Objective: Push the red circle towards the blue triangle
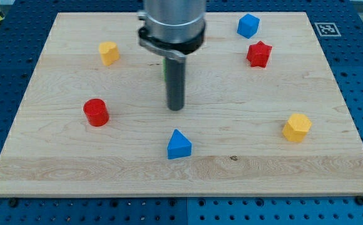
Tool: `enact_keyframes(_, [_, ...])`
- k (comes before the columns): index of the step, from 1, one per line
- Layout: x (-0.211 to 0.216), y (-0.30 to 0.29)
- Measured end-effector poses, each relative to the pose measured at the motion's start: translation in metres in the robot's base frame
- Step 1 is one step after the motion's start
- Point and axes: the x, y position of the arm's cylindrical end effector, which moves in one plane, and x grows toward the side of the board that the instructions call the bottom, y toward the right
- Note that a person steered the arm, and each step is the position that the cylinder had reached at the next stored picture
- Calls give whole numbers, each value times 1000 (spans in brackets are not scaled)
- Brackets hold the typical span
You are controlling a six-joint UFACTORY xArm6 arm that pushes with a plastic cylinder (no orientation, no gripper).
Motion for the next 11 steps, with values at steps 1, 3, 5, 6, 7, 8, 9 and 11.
enact_keyframes(1, [-1, -55])
enact_keyframes(3, [-52, -135])
enact_keyframes(5, [-32, -144])
enact_keyframes(6, [4, -152])
enact_keyframes(7, [16, -153])
enact_keyframes(8, [13, -136])
enact_keyframes(9, [12, -93])
enact_keyframes(11, [46, -110])
